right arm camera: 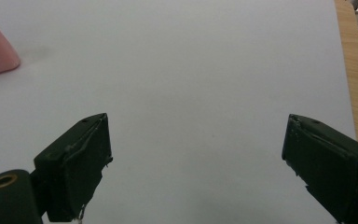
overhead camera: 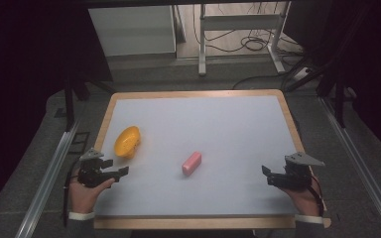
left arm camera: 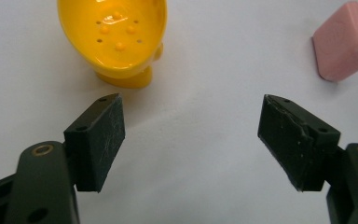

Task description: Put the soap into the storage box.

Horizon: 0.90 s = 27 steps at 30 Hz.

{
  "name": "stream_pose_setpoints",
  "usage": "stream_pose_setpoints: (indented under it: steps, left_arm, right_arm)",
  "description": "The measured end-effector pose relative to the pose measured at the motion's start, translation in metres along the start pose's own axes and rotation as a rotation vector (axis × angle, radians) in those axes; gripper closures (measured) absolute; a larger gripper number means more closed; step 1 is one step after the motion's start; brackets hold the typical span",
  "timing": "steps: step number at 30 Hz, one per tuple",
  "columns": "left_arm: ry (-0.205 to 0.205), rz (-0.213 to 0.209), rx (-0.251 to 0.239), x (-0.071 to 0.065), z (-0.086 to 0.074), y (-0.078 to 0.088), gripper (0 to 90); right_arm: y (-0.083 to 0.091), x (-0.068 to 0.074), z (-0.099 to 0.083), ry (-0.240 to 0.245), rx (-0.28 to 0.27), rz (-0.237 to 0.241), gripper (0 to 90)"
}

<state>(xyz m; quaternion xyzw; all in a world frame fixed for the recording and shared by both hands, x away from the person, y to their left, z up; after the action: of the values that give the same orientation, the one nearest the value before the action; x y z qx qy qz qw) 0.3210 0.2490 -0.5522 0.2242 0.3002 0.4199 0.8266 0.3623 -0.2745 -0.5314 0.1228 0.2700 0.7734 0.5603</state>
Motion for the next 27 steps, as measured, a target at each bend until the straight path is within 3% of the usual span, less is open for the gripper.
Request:
stream_pose_setpoints:
  steps: [12, 21, 27]
  left_arm:
    - [-0.015, 0.045, 0.001, -0.013, 0.003, 0.003, 23.5]
    - [-0.043, 0.036, 0.008, -0.023, 0.014, 0.004, 22.2]
    - [-0.045, 0.029, 0.022, -0.026, 0.018, 0.006, 22.3]
  right_arm:
    - [-0.004, -0.005, -0.005, 0.012, 0.016, 0.006, 7.9]
    - [0.005, -0.014, -0.001, 0.007, -0.003, -0.030, 7.9]
    - [0.001, -0.015, -0.001, 0.006, 0.004, -0.025, 7.9]
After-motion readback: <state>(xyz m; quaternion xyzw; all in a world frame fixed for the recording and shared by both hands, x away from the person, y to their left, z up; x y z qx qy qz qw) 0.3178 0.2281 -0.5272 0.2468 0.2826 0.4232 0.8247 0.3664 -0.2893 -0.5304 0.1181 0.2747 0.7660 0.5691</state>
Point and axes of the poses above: each handheld gripper's, and its own axes: y roughly backward along the jaws, z roughly out of its top, x roughly to its left, the point moved 8 cm from there along -y, roughly forward along the jaws, and after that the axes turned 7 degrees about -z, right-handed, at the moved point
